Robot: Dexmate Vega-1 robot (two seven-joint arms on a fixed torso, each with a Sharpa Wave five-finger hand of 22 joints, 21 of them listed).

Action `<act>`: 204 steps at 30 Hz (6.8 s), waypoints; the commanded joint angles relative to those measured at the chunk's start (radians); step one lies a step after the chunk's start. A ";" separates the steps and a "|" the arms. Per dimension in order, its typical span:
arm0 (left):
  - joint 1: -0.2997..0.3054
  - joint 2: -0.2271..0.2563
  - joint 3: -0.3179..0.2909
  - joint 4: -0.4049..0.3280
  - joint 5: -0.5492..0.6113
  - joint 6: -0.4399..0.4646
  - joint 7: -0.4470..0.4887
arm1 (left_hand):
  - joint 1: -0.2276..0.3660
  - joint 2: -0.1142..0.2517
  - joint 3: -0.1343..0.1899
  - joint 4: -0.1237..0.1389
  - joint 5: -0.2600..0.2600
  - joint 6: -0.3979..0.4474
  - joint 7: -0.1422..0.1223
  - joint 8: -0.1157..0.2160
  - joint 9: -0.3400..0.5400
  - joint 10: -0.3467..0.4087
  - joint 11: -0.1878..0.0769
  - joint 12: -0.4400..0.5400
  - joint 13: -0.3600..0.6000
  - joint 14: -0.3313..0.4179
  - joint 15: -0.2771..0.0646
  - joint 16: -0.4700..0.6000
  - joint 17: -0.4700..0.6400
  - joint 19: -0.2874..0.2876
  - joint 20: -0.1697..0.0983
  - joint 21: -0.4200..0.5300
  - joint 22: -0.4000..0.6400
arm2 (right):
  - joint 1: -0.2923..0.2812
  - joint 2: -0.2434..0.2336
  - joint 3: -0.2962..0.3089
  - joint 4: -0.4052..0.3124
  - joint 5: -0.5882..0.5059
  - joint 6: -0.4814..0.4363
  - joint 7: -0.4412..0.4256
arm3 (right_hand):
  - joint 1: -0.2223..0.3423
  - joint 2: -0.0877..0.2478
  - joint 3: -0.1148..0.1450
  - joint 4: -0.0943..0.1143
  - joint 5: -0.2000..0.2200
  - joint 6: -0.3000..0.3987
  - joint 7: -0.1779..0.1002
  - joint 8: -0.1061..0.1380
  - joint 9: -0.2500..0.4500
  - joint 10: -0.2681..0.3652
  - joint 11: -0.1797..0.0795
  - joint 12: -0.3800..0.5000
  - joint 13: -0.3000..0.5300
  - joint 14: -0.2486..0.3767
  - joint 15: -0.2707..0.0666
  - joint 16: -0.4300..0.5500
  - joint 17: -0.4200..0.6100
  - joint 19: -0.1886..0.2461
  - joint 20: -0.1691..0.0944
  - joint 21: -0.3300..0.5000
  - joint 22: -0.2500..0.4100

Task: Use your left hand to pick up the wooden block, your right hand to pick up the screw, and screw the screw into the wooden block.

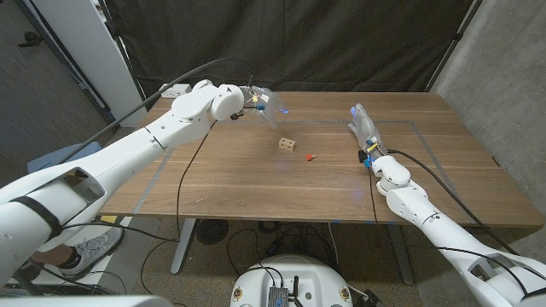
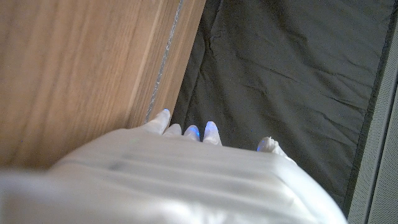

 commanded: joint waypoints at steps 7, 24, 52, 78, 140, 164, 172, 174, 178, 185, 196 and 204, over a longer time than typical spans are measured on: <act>0.013 -0.048 0.015 0.056 0.096 -0.021 0.033 | 0.025 0.008 0.000 -0.002 0.006 0.006 0.007 -0.004 0.002 0.012 0.001 0.001 0.006 -0.008 0.004 -0.002 0.002 -0.007 0.011 -0.001 0.003 | -0.002 0.018 -0.002 0.026 0.000 0.027 0.001 | 0.017 0.001 0.005 -0.012 0.005 0.006 -0.008 0.003 0.005 0.004 0.000 0.008 0.003 -0.004 0.012 0.006 0.002 0.006 -0.001 0.004 0.006; 0.007 -0.080 0.043 0.129 0.073 -0.048 0.051 | 0.030 0.005 -0.011 0.004 0.004 0.010 0.012 -0.007 0.002 0.016 0.000 0.000 0.009 -0.006 0.003 -0.001 0.002 -0.010 0.008 0.002 0.003 | 0.017 0.026 -0.006 0.045 0.001 0.023 0.007 | 0.029 0.003 0.011 -0.021 0.005 0.006 -0.009 0.002 0.005 0.003 0.002 0.007 0.003 -0.003 0.011 0.006 0.001 0.008 -0.010 0.004 0.006; 0.007 -0.097 0.089 0.213 0.063 -0.075 0.119 | 0.003 0.005 -0.041 0.024 0.002 -0.011 0.024 -0.026 0.003 -0.005 0.010 -0.012 0.016 -0.019 0.012 -0.003 0.003 -0.017 0.005 0.004 0.004 | 0.030 0.044 -0.010 0.073 -0.004 0.031 -0.005 | 0.035 0.003 0.014 -0.028 0.004 0.006 -0.011 0.000 0.006 0.002 0.003 0.007 0.003 -0.005 0.011 0.006 0.002 0.007 -0.008 0.003 0.006; 0.027 -0.111 0.105 0.269 0.059 -0.072 0.221 | 0.010 0.013 -0.049 0.021 0.005 -0.001 0.024 -0.026 0.004 0.006 0.009 -0.007 0.022 0.002 0.006 0.004 0.003 -0.009 0.006 0.009 0.003 | 0.020 0.048 -0.006 0.078 0.005 0.040 -0.002 | 0.040 0.006 0.017 -0.033 0.002 0.004 -0.016 -0.001 0.006 0.006 0.001 0.009 0.004 -0.005 0.007 0.006 0.003 0.011 -0.009 0.004 0.006; 0.000 -0.154 0.188 0.417 0.102 -0.130 0.440 | 0.121 0.023 -0.074 -0.001 0.013 0.190 0.025 0.017 0.013 0.159 -0.002 0.047 0.062 0.164 -0.049 0.026 0.006 0.090 -0.006 0.019 0.001 | -0.008 0.057 0.010 0.078 0.005 0.070 -0.038 | 0.046 0.009 0.023 -0.043 -0.001 -0.001 -0.023 -0.003 0.006 0.011 -0.004 0.009 0.004 -0.004 0.007 0.008 0.005 0.013 -0.008 0.003 0.006; 0.001 -0.171 0.209 0.458 0.127 -0.124 0.530 | 0.212 0.025 -0.087 -0.001 0.018 0.286 0.079 0.067 0.050 0.238 0.013 0.140 0.145 0.265 -0.083 0.026 0.010 0.169 -0.037 0.021 -0.001 | -0.009 0.063 0.011 0.094 0.006 0.079 -0.040 | 0.046 0.009 0.024 -0.045 -0.003 -0.002 -0.025 -0.002 0.006 0.015 0.000 0.010 0.004 -0.003 0.010 0.009 0.006 0.013 -0.006 0.002 0.006; -0.001 -0.183 0.219 0.482 0.140 -0.115 0.577 | 0.242 0.021 -0.101 0.002 0.018 0.330 0.073 0.095 0.066 0.282 0.007 0.190 0.182 0.309 -0.102 0.027 0.014 0.207 -0.035 0.021 -0.001 | -0.006 0.066 0.011 0.102 0.007 0.083 -0.038 | 0.045 0.009 0.024 -0.045 -0.004 -0.002 -0.025 -0.002 0.006 0.017 -0.001 0.010 0.004 -0.003 0.010 0.009 0.006 0.014 -0.006 0.002 0.006; -0.002 -0.186 0.223 0.486 0.143 -0.114 0.587 | 0.250 0.022 -0.105 0.003 0.019 0.346 0.072 0.105 0.071 0.297 0.007 0.206 0.193 0.320 -0.108 0.027 0.015 0.214 -0.036 0.020 -0.001 | -0.006 0.066 0.011 0.103 0.007 0.084 -0.037 | 0.045 0.009 0.025 -0.046 -0.004 -0.002 -0.026 -0.002 0.006 0.017 0.001 0.011 0.004 -0.004 0.010 0.009 0.006 0.014 -0.006 0.002 0.006; -0.002 -0.189 0.226 0.494 0.146 -0.110 0.613 | 0.265 0.025 -0.117 0.006 0.021 0.375 0.070 0.126 0.082 0.329 -0.001 0.240 0.220 0.347 -0.118 0.028 0.017 0.237 -0.040 0.020 -0.001 | -0.004 0.066 0.011 0.105 0.007 0.087 -0.033 | 0.045 0.009 0.025 -0.046 -0.004 -0.002 -0.027 -0.002 0.006 0.018 0.001 0.011 0.004 -0.003 0.010 0.009 0.006 0.014 -0.006 0.002 0.006; -0.002 -0.191 0.230 0.502 0.148 -0.103 0.638 | 0.288 0.031 -0.133 0.008 0.023 0.436 0.062 0.165 0.097 0.371 -0.004 0.284 0.256 0.387 -0.139 0.032 0.020 0.272 -0.046 0.021 -0.001 | -0.004 0.061 0.009 0.095 0.002 0.085 -0.034 | 0.044 0.009 0.025 -0.046 -0.005 -0.001 -0.025 -0.002 0.006 0.017 0.000 0.010 0.004 -0.003 0.009 0.009 0.006 0.014 -0.005 0.002 0.006; 0.004 -0.186 0.228 0.496 0.140 -0.092 0.663 | 0.309 0.035 -0.149 0.009 0.026 0.502 0.047 0.204 0.103 0.420 -0.008 0.320 0.285 0.424 -0.157 0.036 0.024 0.300 -0.050 0.019 -0.001 | -0.018 0.021 -0.002 0.018 -0.044 0.049 -0.063 | 0.044 0.009 0.025 -0.047 -0.006 0.000 -0.024 -0.001 0.006 0.018 0.000 0.010 0.005 -0.003 0.007 0.010 0.007 0.015 -0.006 0.002 0.006; 0.020 -0.176 0.205 0.472 0.111 -0.080 0.666 | 0.311 0.037 -0.154 0.011 0.027 0.514 0.047 0.210 0.101 0.429 -0.008 0.325 0.291 0.430 -0.160 0.036 0.025 0.305 -0.051 0.017 -0.001 | -0.026 -0.022 -0.016 -0.058 -0.090 -0.007 -0.087 | 0.045 0.009 0.026 -0.048 -0.006 0.001 -0.024 -0.001 0.006 0.020 -0.002 0.010 0.005 -0.003 0.007 0.010 0.006 0.015 -0.006 0.003 0.006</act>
